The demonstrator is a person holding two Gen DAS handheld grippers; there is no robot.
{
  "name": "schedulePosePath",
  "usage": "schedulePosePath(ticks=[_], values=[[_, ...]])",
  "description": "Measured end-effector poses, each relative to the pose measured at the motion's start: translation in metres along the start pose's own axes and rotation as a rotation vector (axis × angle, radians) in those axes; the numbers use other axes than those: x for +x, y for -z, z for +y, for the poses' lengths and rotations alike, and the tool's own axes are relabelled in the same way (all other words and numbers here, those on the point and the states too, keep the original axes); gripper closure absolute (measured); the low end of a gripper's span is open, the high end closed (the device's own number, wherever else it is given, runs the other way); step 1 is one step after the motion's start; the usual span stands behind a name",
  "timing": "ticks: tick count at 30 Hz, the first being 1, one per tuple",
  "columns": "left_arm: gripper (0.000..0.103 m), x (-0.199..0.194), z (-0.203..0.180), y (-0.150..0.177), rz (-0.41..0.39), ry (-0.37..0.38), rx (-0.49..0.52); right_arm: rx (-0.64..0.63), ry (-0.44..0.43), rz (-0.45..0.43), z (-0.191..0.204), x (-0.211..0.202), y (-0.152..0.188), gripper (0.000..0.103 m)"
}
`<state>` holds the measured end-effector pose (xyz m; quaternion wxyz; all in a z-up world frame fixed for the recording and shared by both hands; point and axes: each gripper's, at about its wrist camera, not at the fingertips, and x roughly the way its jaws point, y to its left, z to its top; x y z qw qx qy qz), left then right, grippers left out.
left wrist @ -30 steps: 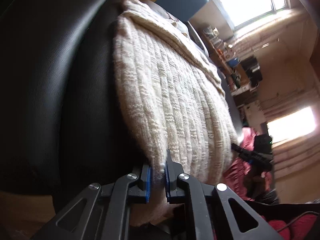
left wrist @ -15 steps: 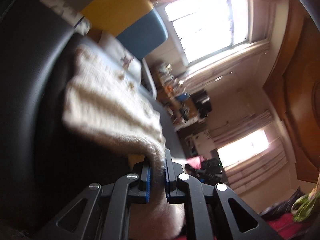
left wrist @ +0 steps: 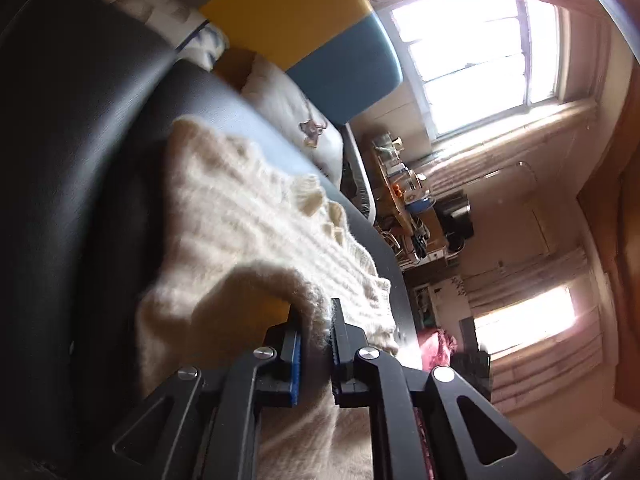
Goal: Fold clothes
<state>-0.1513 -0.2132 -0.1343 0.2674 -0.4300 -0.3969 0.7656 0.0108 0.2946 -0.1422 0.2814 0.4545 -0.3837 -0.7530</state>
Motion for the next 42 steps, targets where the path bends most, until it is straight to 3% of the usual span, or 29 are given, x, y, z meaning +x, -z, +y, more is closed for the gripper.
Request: schedulePosePath(ticks=[4,7,12,17,18,20,21,25,29,33,36,39,42], values=[[0.093,-0.011,0.014,0.013,-0.01,-0.009,-0.035,0.05,0.002,-0.01,-0.009,-0.034,0.068,0.008],[0.093,-0.015,0.018,0.029,0.006,-0.045,-0.037,0.105,-0.015,-0.022,-0.025,-0.025,0.096,0.006],[0.092,-0.017,0.012,0.054,0.043,-0.093,-0.008,0.019,-0.025,-0.062,-0.007,0.014,0.107,0.0],[0.092,-0.024,0.014,0.086,0.08,-0.123,-0.01,-0.121,0.097,-0.062,0.017,0.032,0.111,0.0],[0.092,-0.027,0.017,0.093,0.088,-0.129,-0.016,-0.119,0.123,-0.057,0.016,0.032,0.111,0.008],[0.092,-0.029,0.019,0.104,0.101,-0.151,-0.013,-0.116,0.175,-0.047,0.015,0.031,0.112,0.054],[0.092,-0.031,0.02,0.109,0.108,-0.161,-0.009,-0.101,0.2,-0.037,0.011,0.03,0.113,0.091],[0.093,-0.039,0.015,0.132,0.143,-0.2,0.053,-0.083,0.203,-0.029,0.002,0.029,0.12,0.09],[0.094,-0.052,0.009,0.157,0.193,-0.166,0.089,-0.079,0.135,-0.048,0.008,0.027,0.112,0.09],[0.094,-0.071,0.003,0.169,0.2,-0.013,0.081,-0.085,0.068,-0.065,0.018,0.024,0.094,0.09],[0.094,-0.087,-0.006,0.164,0.148,0.11,0.075,-0.085,0.015,-0.082,0.026,0.028,0.076,0.09],[0.094,-0.097,-0.017,0.144,0.066,0.218,0.065,-0.1,-0.005,-0.1,0.036,0.03,0.053,0.09],[0.094,-0.092,-0.029,0.11,0.007,0.278,0.073,-0.12,-0.006,-0.114,0.045,0.033,0.025,0.09]])
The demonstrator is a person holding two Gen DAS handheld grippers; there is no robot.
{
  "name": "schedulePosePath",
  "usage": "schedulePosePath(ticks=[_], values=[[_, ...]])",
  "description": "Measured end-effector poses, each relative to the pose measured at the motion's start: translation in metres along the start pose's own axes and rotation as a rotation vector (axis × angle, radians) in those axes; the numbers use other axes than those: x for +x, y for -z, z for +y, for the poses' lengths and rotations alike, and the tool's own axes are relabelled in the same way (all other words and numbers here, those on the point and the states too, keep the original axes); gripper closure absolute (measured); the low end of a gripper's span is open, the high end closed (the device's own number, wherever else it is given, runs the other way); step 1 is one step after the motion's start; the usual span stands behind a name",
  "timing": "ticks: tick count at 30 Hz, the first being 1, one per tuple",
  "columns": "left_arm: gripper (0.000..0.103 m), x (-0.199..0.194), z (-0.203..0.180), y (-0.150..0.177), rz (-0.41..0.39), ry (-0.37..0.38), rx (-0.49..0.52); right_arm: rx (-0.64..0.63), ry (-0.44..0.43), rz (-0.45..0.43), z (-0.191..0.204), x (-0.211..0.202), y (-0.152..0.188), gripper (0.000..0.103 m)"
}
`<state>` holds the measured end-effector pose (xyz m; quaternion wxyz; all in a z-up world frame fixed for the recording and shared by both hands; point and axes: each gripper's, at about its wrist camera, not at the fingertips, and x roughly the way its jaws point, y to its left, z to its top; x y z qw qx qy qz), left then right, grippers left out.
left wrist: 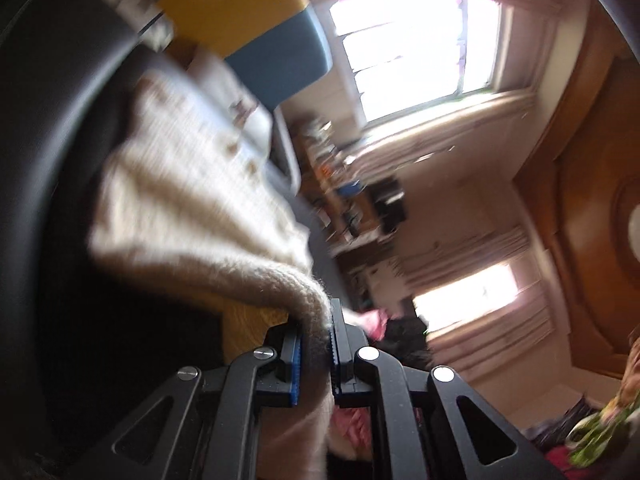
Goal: Fold clothes
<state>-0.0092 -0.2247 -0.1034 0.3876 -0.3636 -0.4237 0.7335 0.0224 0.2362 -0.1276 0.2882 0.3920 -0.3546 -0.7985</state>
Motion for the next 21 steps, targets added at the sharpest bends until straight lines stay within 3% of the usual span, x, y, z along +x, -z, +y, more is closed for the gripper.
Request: schedulePosePath(ticks=[4,7,10,12,16,21], values=[[0.094,0.034,0.004,-0.061,-0.05,-0.019,0.021,0.013,0.038,-0.03,-0.014,0.009,-0.051,0.09],[0.094,0.076,0.033,-0.108,-0.062,-0.084,-0.037,0.089,0.098,-0.017,-0.046,0.031,-0.09,0.09],[0.094,0.121,0.078,-0.135,0.008,-0.199,-0.14,0.148,0.142,0.025,-0.076,0.055,-0.111,0.092],[0.095,0.135,0.102,-0.131,0.065,-0.274,-0.168,0.155,0.151,0.063,-0.088,0.064,-0.109,0.092],[0.095,0.116,0.092,-0.098,0.095,-0.291,-0.128,0.116,0.138,0.115,-0.08,0.048,-0.074,0.092],[0.095,0.077,0.082,-0.031,0.116,-0.309,-0.17,0.142,0.119,0.117,-0.069,0.021,-0.027,0.091]])
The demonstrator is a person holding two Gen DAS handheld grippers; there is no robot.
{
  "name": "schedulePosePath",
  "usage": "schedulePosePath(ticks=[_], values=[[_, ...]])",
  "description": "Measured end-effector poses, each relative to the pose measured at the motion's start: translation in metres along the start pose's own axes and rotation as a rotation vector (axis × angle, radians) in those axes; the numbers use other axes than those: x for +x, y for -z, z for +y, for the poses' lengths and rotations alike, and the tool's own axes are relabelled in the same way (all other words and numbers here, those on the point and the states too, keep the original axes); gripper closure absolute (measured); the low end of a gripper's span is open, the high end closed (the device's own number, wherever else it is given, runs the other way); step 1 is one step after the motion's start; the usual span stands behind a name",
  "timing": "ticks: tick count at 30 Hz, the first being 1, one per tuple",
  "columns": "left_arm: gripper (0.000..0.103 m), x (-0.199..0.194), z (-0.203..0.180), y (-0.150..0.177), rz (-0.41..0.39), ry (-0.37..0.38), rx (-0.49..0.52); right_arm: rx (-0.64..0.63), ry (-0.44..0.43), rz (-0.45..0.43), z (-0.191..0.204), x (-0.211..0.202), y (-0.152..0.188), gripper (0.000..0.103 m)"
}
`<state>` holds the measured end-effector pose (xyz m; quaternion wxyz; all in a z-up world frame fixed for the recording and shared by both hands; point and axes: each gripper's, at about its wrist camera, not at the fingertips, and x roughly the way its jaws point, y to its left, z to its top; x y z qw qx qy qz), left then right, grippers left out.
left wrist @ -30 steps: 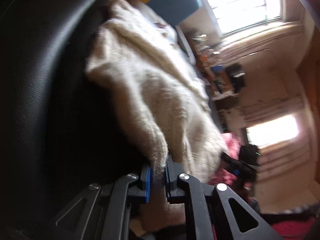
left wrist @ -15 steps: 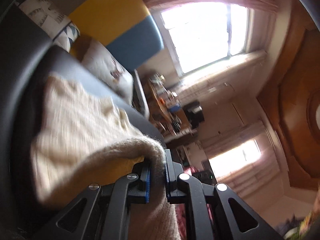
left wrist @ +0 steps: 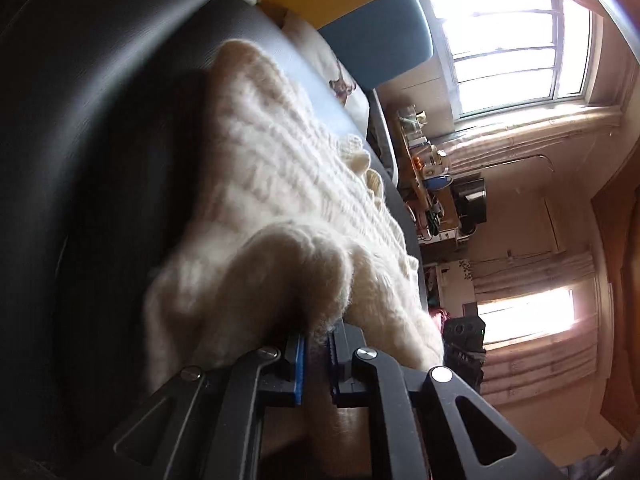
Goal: Fold clothes
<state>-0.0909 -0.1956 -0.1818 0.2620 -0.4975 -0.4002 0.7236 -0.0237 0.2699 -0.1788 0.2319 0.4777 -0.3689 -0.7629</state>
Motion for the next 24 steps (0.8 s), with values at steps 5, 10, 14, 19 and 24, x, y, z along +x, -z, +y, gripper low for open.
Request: schedulePosePath(ticks=[5,10,14,19,24], values=[[0.095,-0.034,-0.002,0.062,0.008,-0.025,-0.012,0.003,-0.077,0.038,0.021,-0.02,0.043,0.065],[0.095,-0.044,0.0,0.094,0.007,0.003,-0.031,0.003,-0.117,0.049,0.036,-0.048,0.089,0.023],[0.093,-0.047,0.0,0.104,-0.007,0.028,-0.028,-0.001,-0.074,0.055,0.028,-0.06,0.117,0.022],[0.084,-0.045,-0.004,0.102,-0.012,0.063,-0.032,-0.1,0.018,0.069,0.035,-0.044,0.139,0.048],[0.092,-0.043,-0.023,0.106,0.02,0.059,0.054,-0.167,-0.039,0.191,0.049,-0.024,0.146,0.059]])
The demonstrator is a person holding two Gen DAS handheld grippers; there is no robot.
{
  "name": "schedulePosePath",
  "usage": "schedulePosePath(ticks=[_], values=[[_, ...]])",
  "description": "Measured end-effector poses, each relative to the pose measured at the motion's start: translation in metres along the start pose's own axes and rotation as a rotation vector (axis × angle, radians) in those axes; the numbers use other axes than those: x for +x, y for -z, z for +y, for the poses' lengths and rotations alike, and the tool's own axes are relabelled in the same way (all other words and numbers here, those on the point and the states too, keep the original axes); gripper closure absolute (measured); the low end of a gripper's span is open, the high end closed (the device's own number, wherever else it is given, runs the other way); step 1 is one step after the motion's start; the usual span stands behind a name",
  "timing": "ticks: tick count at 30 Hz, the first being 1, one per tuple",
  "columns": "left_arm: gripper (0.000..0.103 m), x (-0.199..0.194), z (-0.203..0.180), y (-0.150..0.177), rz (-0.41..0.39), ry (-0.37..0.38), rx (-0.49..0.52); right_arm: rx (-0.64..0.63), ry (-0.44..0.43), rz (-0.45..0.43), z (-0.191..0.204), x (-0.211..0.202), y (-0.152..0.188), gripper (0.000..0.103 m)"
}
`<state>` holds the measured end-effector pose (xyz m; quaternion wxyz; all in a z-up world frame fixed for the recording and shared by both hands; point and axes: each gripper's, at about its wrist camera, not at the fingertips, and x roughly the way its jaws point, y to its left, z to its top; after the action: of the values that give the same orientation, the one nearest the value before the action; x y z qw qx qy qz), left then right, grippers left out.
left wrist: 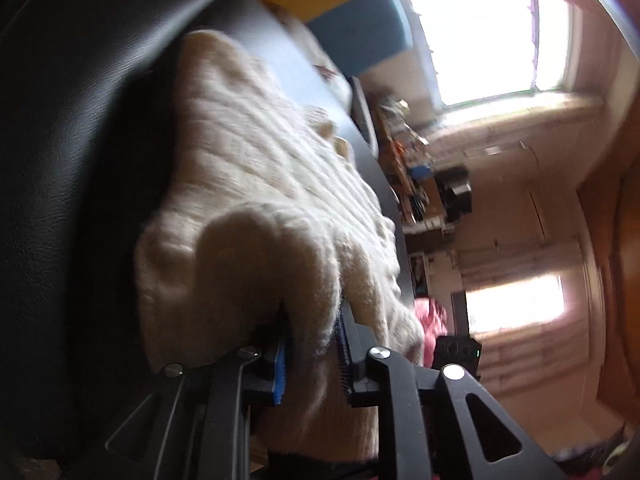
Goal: Fold clothes
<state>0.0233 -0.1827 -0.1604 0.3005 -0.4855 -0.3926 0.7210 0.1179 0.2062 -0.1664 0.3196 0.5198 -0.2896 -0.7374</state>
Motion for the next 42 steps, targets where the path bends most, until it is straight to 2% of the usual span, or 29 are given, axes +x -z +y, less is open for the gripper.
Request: schedulePosePath(ticks=[3,5,8,10,11,12,14,15,16,19,22,24,28,30,32,33,34,37,40,41,42], values=[[0.092,0.004,-0.012,0.002,0.025,0.032,0.051,-0.036,-0.032,0.032,0.011,0.007,-0.006,0.059],[0.093,-0.001,-0.016,-0.002,0.014,0.111,0.042,-0.05,-0.078,0.007,0.019,0.002,-0.017,0.059],[0.093,-0.009,-0.028,-0.018,-0.032,0.249,0.035,-0.076,-0.173,-0.116,0.029,-0.021,-0.05,0.059],[0.093,-0.012,-0.033,-0.042,-0.097,0.317,0.016,-0.058,-0.22,-0.255,0.021,-0.041,-0.085,0.059],[0.093,-0.01,-0.03,-0.057,-0.137,0.33,-0.023,-0.04,-0.219,-0.318,0.013,-0.049,-0.103,0.059],[0.093,-0.004,-0.023,-0.074,-0.167,0.328,-0.072,-0.008,-0.18,-0.347,-0.001,-0.05,-0.122,0.059],[0.093,0.015,-0.002,-0.101,-0.196,0.233,-0.151,0.097,-0.086,-0.34,-0.033,-0.037,-0.153,0.054],[0.093,0.026,0.009,-0.115,-0.206,0.172,-0.19,0.171,-0.07,-0.32,-0.051,-0.025,-0.164,0.049],[0.093,0.036,0.02,-0.124,-0.207,0.133,-0.233,0.23,-0.068,-0.305,-0.067,-0.016,-0.172,0.044],[0.092,0.059,0.052,-0.133,-0.191,0.118,-0.356,0.285,-0.145,-0.33,-0.093,-0.009,-0.177,0.044],[0.092,0.061,0.049,-0.135,-0.205,0.101,-0.321,0.286,-0.218,-0.376,-0.099,-0.012,-0.167,0.042],[0.092,0.067,0.041,-0.133,-0.199,0.051,-0.274,0.265,-0.242,-0.379,-0.1,-0.013,-0.157,0.042],[0.092,0.061,0.029,-0.137,-0.172,-0.057,-0.174,0.249,-0.274,-0.315,-0.085,-0.005,-0.131,0.042],[0.092,0.059,0.03,-0.139,-0.158,-0.071,-0.166,0.217,-0.258,-0.277,-0.074,-0.005,-0.117,0.042],[0.091,0.055,0.03,-0.139,-0.14,-0.071,-0.174,0.232,-0.201,-0.264,-0.062,-0.012,-0.105,0.042],[0.09,0.053,0.027,-0.139,-0.132,-0.068,-0.179,0.216,-0.16,-0.263,-0.053,-0.018,-0.099,0.037],[0.086,0.05,0.021,-0.139,-0.13,-0.068,-0.172,0.145,-0.087,-0.274,-0.039,-0.027,-0.095,0.028],[0.082,0.031,0.012,-0.127,-0.143,-0.099,-0.116,-0.155,0.19,-0.317,0.015,-0.049,-0.078,0.011],[0.08,0.005,0.01,-0.114,-0.173,-0.177,-0.038,-0.456,0.521,-0.295,0.049,-0.05,-0.067,0.005],[0.08,-0.001,0.009,-0.111,-0.181,-0.205,-0.008,-0.534,0.604,-0.267,0.053,-0.044,-0.067,0.005],[0.08,-0.005,0.008,-0.11,-0.185,-0.233,0.018,-0.577,0.644,-0.239,0.052,-0.036,-0.071,0.005]])
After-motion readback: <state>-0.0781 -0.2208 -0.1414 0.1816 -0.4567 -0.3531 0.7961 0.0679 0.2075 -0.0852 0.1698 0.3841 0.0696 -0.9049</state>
